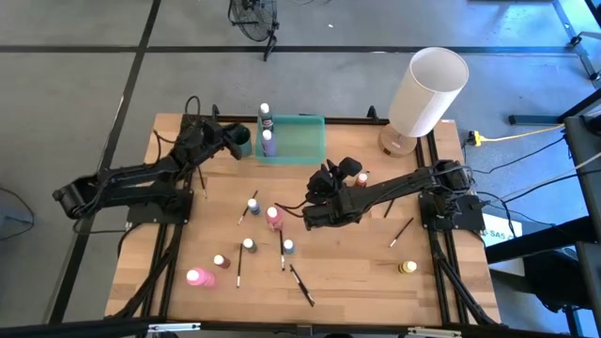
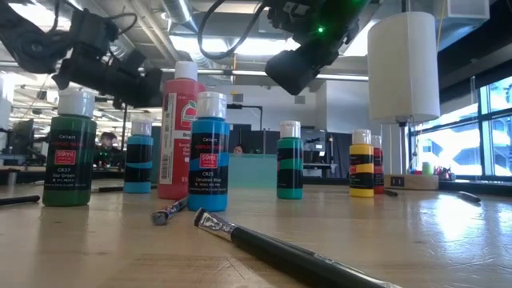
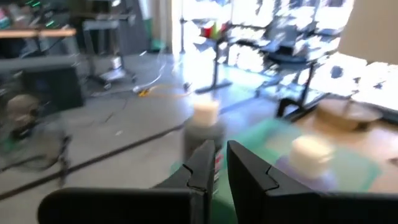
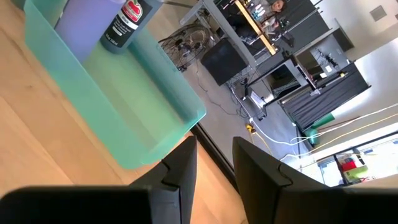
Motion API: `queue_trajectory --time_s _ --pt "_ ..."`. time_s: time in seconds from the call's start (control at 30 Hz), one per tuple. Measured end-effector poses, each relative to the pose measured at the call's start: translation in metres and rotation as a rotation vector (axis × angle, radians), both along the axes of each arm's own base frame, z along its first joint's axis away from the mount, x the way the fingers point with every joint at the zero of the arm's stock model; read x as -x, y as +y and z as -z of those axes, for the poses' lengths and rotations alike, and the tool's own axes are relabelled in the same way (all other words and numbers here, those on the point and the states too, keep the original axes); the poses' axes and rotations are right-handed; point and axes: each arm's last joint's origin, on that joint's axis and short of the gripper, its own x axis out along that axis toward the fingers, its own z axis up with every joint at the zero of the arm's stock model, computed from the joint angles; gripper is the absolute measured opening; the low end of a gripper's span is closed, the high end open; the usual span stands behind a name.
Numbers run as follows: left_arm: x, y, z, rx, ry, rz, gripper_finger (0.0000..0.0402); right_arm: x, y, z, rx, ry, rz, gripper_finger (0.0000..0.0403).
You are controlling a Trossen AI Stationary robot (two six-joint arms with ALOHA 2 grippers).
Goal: Pick & Place Paint Supplies
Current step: Put the small blue paint bottle into the green bin
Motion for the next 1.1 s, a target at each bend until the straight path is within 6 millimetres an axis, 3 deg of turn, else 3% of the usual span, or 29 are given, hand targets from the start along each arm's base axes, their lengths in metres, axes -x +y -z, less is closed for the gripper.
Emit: queue_trajectory --time_s 0.47,0.83,1.1 --pt "0.003 -0.014 -0.020 -0.068 -0.108 0.269 0.0029 0.000 0.000 0.000 -0.012 0.006 -0.003 0.0106" --pt "0.003 -0.014 -0.019 -0.097 -0.078 0.289 0.0054 0.000 0.001 0.000 -0.014 0.000 -0.003 0.0106" --pt "0.001 -0.019 -0.020 -0.143 -0.053 0.468 0.0086 0.000 0.000 0.000 -0.014 0.000 -0.003 0.0106"
